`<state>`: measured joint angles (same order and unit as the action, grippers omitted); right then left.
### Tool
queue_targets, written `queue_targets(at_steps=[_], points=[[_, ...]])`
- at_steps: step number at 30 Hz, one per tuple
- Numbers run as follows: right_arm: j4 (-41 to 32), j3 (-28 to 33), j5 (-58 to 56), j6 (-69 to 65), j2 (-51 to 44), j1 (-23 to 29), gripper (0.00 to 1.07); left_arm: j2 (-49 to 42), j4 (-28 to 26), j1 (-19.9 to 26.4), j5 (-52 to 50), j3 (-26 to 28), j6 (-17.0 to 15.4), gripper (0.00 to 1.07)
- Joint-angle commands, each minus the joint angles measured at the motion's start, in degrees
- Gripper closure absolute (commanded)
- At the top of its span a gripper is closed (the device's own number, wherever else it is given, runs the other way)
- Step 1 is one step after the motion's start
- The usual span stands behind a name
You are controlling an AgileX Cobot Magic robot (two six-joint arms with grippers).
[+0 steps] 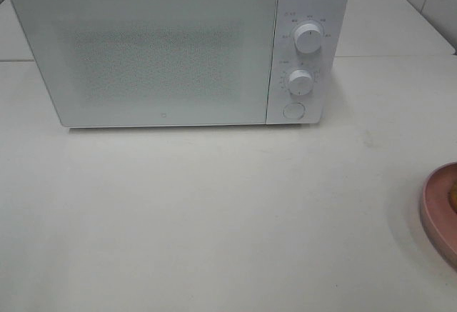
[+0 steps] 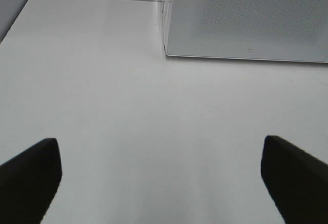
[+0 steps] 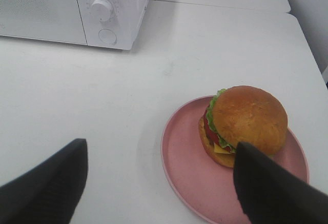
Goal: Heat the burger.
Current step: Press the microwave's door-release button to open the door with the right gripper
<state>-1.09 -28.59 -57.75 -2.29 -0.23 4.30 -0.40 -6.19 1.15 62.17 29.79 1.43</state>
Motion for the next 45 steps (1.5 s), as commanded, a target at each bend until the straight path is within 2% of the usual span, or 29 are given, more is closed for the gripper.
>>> queue_targets(at_steps=[1,21,45], points=[[-0.2,0.1,0.9,0.2,-1.5,-0.1,0.31,-1.3,-0.1,0.0,-0.8,-0.2,-0.2,0.09],[-0.1,-1.0,1.5,0.1,-0.7,-0.1,0.31,-1.3,-0.1,0.0,-0.8,-0.2,-0.2,0.09],[0.2,-2.3,21.4,-0.6,21.2,-0.1,0.31,-1.3,-0.1,0.0,-0.8,-0.2,-0.2,0.09]])
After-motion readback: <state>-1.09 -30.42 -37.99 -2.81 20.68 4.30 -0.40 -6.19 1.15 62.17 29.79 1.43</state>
